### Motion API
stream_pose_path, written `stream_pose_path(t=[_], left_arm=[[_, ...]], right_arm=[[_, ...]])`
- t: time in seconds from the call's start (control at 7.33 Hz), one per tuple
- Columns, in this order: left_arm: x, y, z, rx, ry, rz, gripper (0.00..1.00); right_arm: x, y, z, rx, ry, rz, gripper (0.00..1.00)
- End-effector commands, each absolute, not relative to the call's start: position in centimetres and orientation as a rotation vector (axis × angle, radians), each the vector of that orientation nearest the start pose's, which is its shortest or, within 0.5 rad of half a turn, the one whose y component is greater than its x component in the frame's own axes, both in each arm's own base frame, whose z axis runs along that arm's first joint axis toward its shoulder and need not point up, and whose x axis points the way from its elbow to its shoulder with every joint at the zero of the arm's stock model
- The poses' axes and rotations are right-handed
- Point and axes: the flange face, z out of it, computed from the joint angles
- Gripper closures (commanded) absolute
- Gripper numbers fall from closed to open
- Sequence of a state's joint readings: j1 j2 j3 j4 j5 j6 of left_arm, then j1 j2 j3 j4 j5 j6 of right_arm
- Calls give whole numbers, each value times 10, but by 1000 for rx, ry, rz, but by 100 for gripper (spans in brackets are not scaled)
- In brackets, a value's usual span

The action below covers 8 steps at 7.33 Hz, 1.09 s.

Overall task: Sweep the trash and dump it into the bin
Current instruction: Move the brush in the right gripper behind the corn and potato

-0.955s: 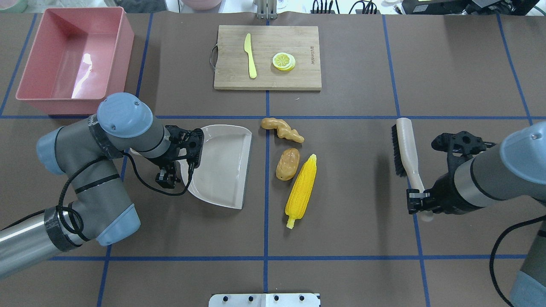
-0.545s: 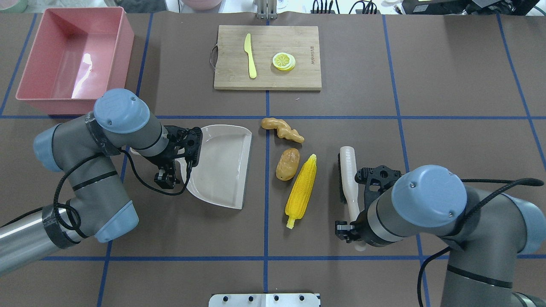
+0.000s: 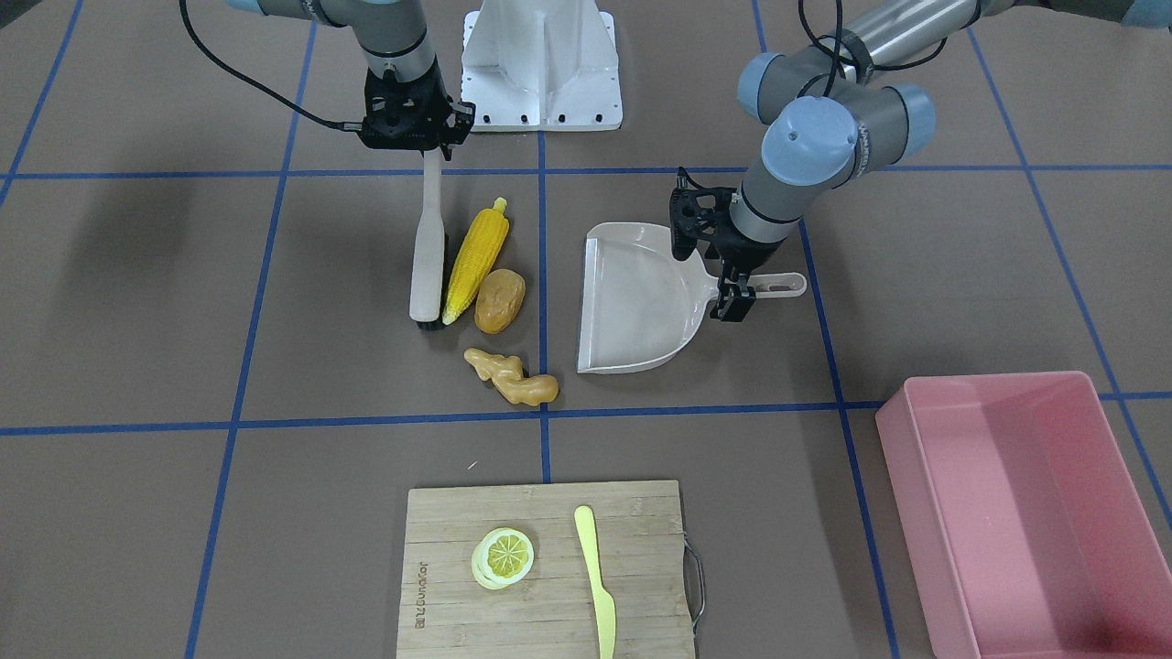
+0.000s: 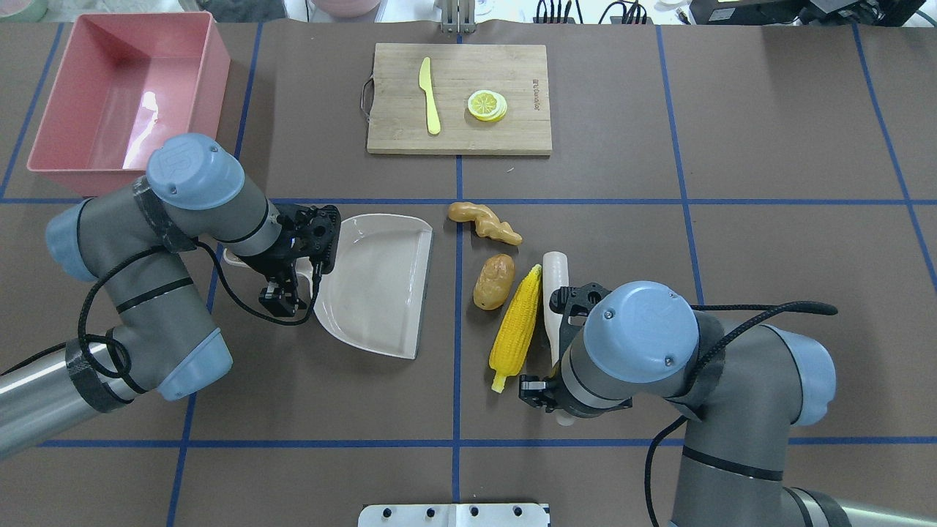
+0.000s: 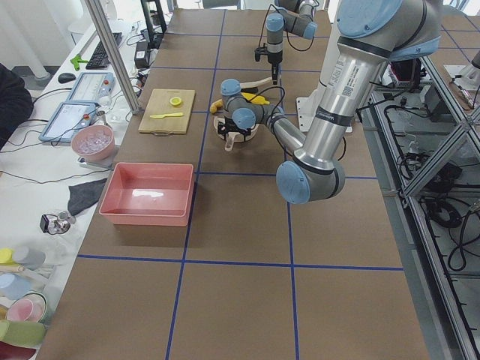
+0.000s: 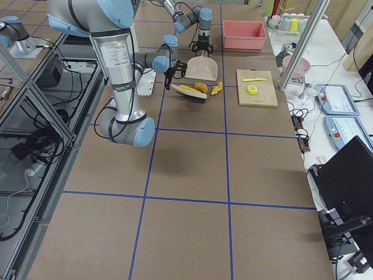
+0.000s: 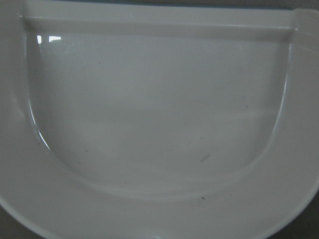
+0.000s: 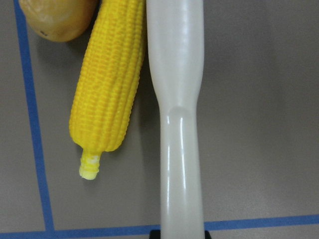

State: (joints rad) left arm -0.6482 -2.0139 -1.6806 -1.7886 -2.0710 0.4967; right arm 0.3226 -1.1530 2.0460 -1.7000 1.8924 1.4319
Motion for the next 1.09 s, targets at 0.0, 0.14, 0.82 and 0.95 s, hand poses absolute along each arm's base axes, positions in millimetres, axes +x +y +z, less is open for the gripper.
stream_pose_path(t=[0.0, 0.14, 0.82, 0.95], left_arm=[[468, -462, 339, 729, 705, 1508, 2], [468, -462, 340, 729, 705, 1508, 2], [469, -461, 340, 730, 707, 1511, 2], [469, -461, 339, 732, 707, 1511, 2]], right_arm=[[-509, -277, 237, -123, -806, 50, 100], [-514, -282, 234, -122, -807, 55, 100], [-542, -337, 200, -97, -816, 108, 100], [-554, -348, 191, -98, -812, 121, 100]])
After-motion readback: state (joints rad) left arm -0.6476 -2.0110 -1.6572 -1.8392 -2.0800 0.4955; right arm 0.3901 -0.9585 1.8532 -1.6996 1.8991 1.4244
